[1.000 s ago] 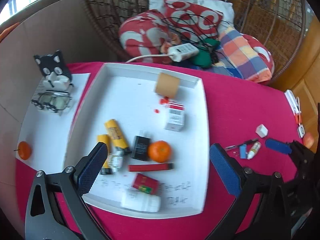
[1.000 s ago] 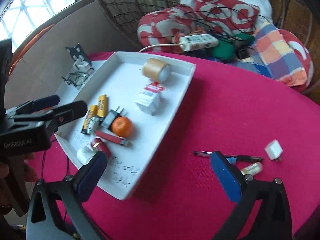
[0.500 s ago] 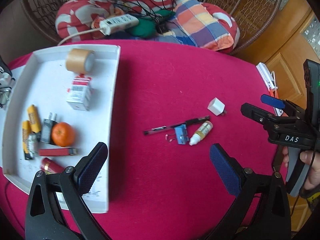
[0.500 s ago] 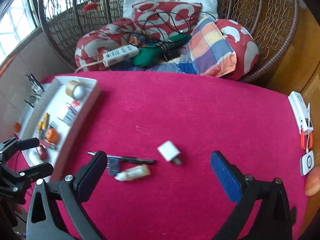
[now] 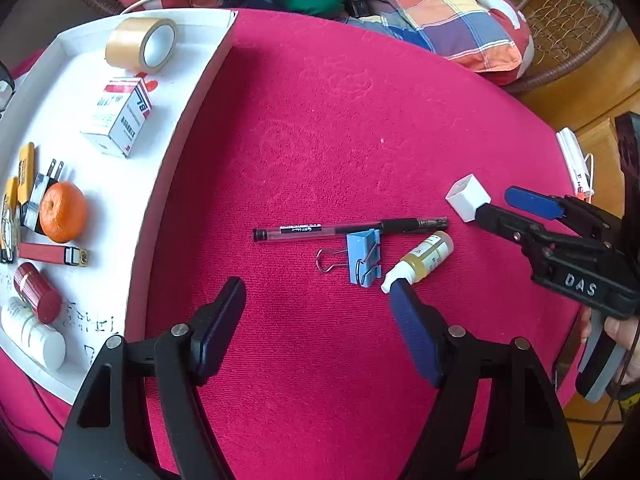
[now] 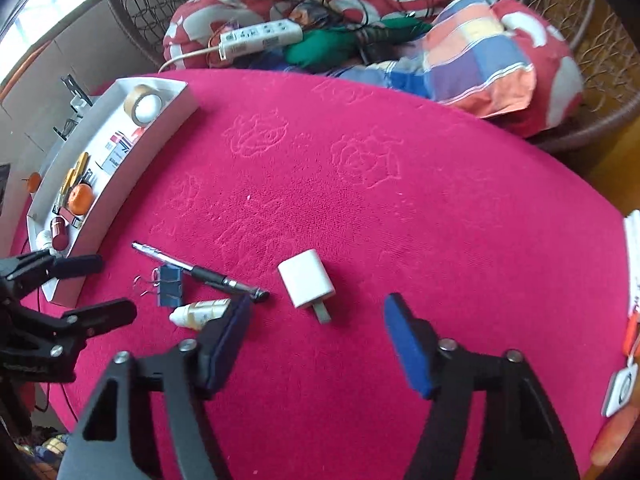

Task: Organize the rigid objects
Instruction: 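Move the left tool toward the blue clip while the right tool approaches the white plug, then grasp the blue binder clip with the left tool while the right tool grasps the white plug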

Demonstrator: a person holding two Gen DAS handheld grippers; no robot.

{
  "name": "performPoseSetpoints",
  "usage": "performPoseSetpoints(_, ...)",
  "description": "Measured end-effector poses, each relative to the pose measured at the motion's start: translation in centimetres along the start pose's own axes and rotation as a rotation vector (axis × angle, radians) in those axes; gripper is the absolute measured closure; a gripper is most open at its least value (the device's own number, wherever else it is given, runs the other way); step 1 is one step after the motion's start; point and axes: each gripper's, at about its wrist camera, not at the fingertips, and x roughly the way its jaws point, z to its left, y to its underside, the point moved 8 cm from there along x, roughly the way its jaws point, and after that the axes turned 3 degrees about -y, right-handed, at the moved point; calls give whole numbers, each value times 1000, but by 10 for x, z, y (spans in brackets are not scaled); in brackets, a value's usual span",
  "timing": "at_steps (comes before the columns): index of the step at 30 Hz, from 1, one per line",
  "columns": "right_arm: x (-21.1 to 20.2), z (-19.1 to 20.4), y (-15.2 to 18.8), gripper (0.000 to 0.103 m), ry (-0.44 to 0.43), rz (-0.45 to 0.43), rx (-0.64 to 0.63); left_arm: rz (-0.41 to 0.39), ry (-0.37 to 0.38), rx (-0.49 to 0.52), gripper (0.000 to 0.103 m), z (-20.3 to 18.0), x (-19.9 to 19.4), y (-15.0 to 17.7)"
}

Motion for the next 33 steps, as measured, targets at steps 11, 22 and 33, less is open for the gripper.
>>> performPoseSetpoints(11, 26, 14, -5, 56, -46, 51, -56, 9, -45, -17, 33, -8, 20, -7)
performPoseSetpoints(22, 27, 11, -1, 67, -27, 47, -94, 18, -94, 20, 58, -26, 36, -19)
performPoseSetpoints(33, -1, -5, -1, 75, -71, -9, -15, -5, -41, 22, 68, -15, 26, -13)
